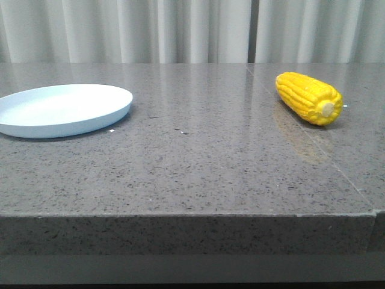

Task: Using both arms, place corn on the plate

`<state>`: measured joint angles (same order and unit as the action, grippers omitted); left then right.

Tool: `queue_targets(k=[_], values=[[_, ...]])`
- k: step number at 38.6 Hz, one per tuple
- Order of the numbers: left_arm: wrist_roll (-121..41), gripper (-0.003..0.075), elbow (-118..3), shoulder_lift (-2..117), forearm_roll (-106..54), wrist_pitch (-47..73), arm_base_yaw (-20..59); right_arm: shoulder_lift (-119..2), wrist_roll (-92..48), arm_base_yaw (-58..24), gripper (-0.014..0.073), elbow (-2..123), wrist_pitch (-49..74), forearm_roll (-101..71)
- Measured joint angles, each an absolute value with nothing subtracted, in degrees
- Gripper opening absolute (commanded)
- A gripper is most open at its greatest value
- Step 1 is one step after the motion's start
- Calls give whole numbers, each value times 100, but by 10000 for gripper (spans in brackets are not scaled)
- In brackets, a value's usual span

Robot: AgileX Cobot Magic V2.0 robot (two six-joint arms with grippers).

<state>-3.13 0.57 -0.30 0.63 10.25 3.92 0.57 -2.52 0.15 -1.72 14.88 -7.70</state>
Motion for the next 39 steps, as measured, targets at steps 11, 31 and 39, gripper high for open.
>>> queue_targets(k=[11,31,39], values=[[-313,-20,44,-30,63,-39,392,57,-252,15,-50,-107,984,-770],[-313,-20,-2466,1183,63,1417,392,-838,-252,15,-50,2703,2233,-770],[-313,-20,-2969,2416,468,2048,392,-2008,-252,15,-47,3268,2544,-1052]])
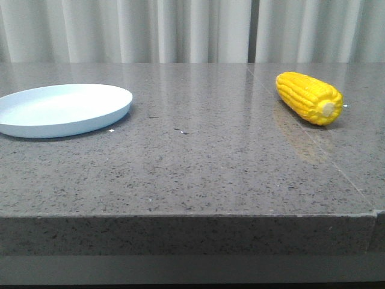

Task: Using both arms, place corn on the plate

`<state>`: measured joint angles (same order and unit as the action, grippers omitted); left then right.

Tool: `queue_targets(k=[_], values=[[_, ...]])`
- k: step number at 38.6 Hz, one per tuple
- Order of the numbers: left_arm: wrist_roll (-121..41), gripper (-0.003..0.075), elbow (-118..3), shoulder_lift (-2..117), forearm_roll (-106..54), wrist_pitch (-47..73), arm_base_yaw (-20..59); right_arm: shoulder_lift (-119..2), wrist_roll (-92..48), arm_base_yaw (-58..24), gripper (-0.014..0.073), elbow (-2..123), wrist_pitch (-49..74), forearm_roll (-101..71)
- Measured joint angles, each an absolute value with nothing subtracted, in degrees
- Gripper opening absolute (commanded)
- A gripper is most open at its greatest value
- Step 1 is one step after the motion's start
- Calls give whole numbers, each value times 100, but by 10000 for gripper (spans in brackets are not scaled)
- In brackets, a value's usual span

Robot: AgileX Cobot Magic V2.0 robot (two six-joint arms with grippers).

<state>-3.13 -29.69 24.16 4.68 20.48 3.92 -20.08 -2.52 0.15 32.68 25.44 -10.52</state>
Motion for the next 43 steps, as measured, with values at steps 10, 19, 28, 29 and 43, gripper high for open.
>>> queue_targets(k=[10,19,28,29,43], values=[[-313,434,-2992,2454,476,2048,392,-2065,-252,15,388,3278,2590,-1066],[-313,676,-2992,2454,476,2048,392,-2065,-252,15,643,3278,2590,-1066],[-313,622,-2992,2454,476,2035,392,-2065,-252,15,642,3278,2594,-1066],[-313,619,-2992,2454,476,2016,392,-2065,-252,15,642,3278,2604,-1066],[-313,620,-3926,4230,-496,2555,392,-2065,-252,15,642,3278,2607,-1066]])
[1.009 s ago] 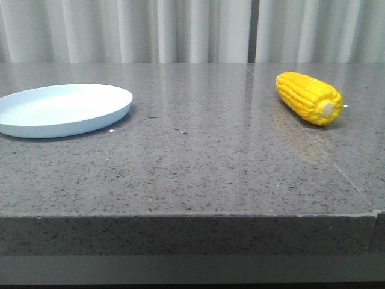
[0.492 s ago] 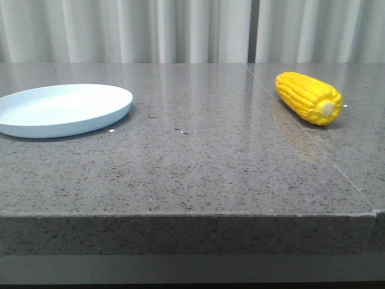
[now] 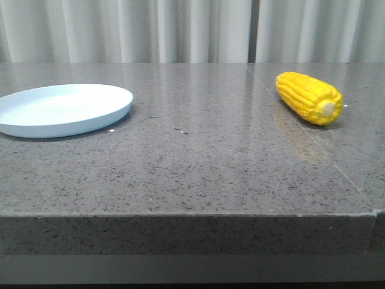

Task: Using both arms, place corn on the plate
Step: 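Grip the pale blue plate rim with the left gripper and drag it toward the corn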

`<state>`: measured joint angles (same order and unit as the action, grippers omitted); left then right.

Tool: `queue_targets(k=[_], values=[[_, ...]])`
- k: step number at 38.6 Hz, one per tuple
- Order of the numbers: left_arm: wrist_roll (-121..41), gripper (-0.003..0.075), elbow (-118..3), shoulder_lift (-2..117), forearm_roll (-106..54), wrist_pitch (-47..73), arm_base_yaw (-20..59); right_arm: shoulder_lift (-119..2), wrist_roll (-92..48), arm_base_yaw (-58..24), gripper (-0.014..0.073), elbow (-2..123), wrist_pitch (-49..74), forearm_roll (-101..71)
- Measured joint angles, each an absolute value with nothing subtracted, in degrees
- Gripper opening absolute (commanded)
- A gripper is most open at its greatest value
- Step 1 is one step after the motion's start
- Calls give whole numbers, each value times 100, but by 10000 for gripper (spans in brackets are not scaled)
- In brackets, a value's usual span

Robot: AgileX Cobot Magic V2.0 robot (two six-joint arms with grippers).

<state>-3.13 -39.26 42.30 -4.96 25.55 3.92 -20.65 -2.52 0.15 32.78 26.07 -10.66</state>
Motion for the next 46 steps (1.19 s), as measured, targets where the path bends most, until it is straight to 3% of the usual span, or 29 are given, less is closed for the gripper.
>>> queue_targets(k=[12,26,38,41,46], values=[[-313,619,-6281,7140,-636,4940,392,-2065,-252,15,642,3278,2629,-1066],[-313,618,-7254,9108,-636,5395,392,-2065,-252,15,642,3278,2629,-1066],[-313,614,-7366,9644,-669,5432,392,-2065,-252,15,642,3278,2629,-1066],[-313,567,-7395,9657,-669,5445,392,-2065,-252,15,642,3278,2629,-1066],[-313,370,-7408,9681,-646,5445,392,-2065,-252,15,642,3278,2629,-1066]])
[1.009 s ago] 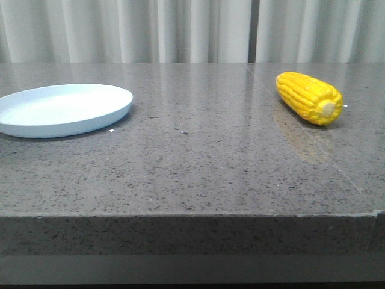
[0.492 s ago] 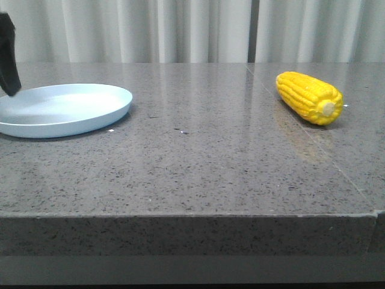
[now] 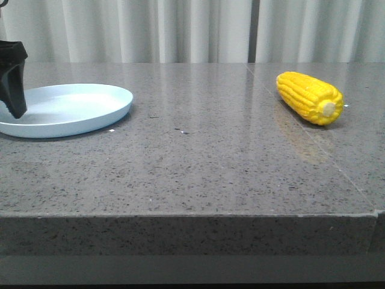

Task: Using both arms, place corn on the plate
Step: 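Grip the pale blue plate rim with the left gripper and drag it toward the corn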

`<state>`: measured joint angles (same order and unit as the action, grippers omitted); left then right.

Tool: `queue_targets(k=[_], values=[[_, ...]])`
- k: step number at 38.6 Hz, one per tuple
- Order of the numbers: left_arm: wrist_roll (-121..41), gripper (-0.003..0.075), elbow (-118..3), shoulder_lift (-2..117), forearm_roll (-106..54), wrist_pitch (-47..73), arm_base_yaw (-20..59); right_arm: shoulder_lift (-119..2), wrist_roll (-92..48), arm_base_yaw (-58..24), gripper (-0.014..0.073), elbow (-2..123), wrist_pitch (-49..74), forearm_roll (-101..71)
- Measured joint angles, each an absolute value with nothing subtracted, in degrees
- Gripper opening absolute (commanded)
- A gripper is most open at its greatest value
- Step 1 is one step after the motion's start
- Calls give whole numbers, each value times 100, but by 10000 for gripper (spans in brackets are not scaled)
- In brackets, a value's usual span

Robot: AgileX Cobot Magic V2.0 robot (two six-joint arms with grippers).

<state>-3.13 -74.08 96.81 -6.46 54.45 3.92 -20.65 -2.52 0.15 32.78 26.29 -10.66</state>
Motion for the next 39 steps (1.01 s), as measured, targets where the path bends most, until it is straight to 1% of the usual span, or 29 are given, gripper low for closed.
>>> queue_targets(k=[6,9,21,28,32,39], values=[[-313,90,-7444,9708,-664,5445,381,-2065,-252,15,642,3278,2629,-1066],[-313,-15,-7460,9729,-685,5445,381,-2065,-252,15,642,3278,2629,-1066],[-281,-20,-7525,9741,-915,5296,381,-2065,-252,15,642,3278,2629,-1066],[-569,-20,-7951,9642,-1453,5389,436,-2065,-252,15,642,3278,2629,-1066],[-694,-20,-8255,9631,-1895,5522,634,-2065,-252,15,642,3278,2629,-1066],[-748,-20,-8553,9713,-2192,5580,1129,-2065,-252,15,642,3278,2629,-1066]])
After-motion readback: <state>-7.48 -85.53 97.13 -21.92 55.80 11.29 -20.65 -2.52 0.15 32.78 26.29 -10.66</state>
